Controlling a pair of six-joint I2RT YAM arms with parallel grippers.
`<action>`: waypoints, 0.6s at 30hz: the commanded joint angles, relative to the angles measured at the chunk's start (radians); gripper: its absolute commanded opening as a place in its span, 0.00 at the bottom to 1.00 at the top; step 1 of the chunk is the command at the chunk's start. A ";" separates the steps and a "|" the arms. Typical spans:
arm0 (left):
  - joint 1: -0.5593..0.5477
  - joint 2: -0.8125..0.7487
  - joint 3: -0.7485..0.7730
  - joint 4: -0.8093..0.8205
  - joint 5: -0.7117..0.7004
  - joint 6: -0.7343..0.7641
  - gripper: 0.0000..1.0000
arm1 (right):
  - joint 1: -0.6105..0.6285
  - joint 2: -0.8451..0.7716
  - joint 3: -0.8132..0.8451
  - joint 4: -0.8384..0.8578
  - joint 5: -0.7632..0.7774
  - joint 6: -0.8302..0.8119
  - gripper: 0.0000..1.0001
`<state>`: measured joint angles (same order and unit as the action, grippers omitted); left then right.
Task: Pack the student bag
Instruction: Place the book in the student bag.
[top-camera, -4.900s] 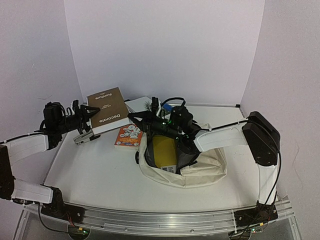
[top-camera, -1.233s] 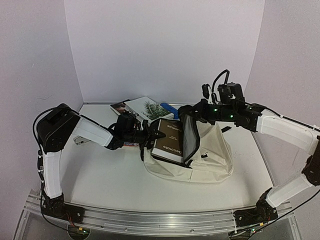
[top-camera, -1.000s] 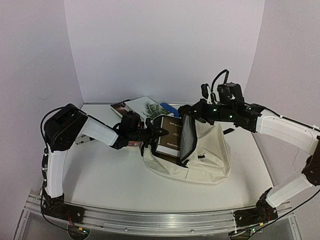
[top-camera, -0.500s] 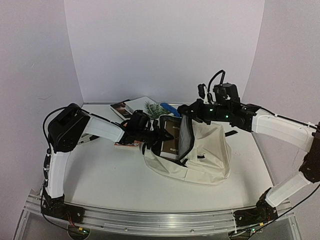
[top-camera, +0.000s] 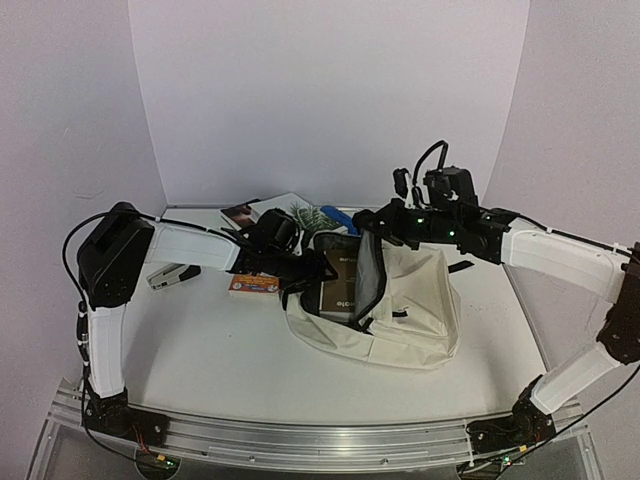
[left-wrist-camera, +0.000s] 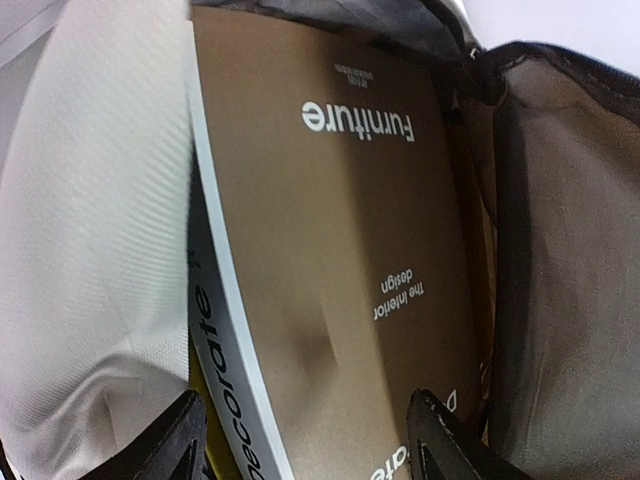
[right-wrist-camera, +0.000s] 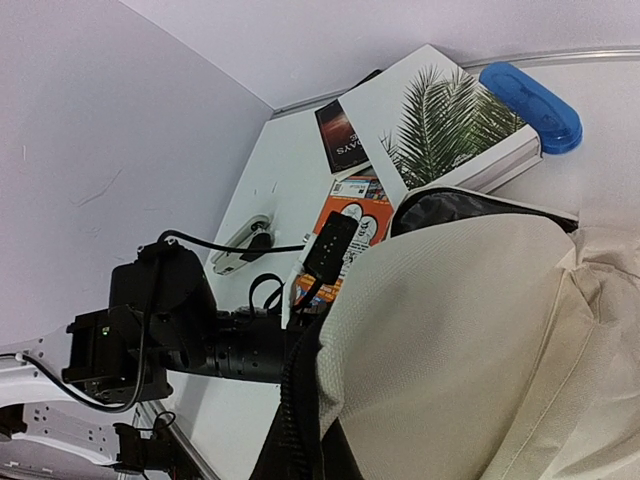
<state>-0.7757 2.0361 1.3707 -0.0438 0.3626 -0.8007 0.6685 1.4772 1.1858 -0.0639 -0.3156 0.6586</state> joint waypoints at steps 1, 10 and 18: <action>-0.023 0.015 0.083 -0.041 -0.004 0.065 0.68 | 0.009 -0.004 0.058 0.084 -0.026 -0.005 0.00; -0.044 0.116 0.212 -0.068 0.025 0.102 0.57 | 0.008 -0.005 0.051 0.094 -0.034 -0.002 0.00; -0.091 0.192 0.299 0.006 0.062 0.101 0.51 | 0.009 -0.001 0.037 0.122 -0.044 0.011 0.00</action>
<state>-0.8337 2.2006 1.5956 -0.0952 0.3914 -0.7256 0.6685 1.4776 1.1858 -0.0529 -0.3288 0.6596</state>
